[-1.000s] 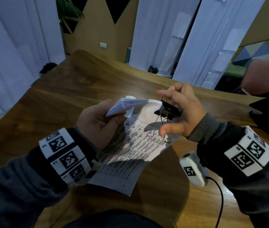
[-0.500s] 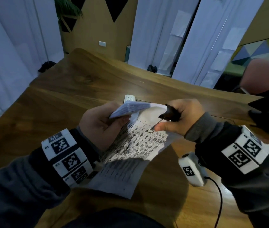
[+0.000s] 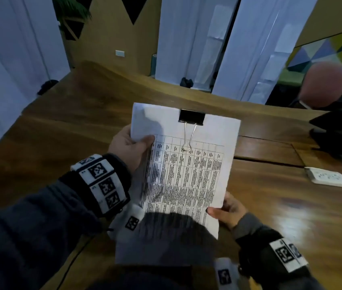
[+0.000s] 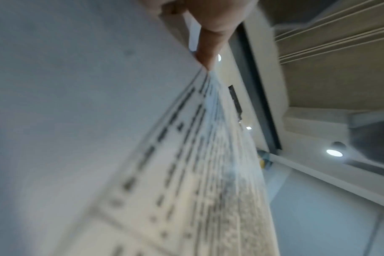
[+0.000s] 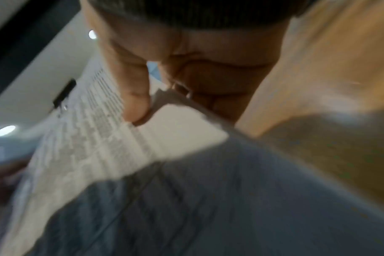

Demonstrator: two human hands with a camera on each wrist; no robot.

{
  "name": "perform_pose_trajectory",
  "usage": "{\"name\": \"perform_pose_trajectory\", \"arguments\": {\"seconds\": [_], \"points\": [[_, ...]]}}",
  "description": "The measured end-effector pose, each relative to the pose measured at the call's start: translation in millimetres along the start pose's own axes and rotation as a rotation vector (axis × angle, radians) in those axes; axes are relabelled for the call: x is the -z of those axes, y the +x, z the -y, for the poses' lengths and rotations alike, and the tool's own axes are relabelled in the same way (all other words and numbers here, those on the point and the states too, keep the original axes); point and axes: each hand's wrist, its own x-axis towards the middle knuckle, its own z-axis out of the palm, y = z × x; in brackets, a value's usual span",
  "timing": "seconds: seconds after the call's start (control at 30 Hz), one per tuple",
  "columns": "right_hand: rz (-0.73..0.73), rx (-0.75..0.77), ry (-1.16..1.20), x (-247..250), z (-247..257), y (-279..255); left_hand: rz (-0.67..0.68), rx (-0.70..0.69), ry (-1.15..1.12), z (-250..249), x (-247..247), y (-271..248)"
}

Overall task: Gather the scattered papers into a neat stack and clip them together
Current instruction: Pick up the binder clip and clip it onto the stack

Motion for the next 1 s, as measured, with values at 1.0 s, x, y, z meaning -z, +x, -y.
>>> {"name": "perform_pose_trajectory", "arguments": {"seconds": [1.0], "points": [[-0.646, -0.688, -0.467, 63, -47, 13, 0.67, 0.686, 0.529, 196, -49, 10]]}}
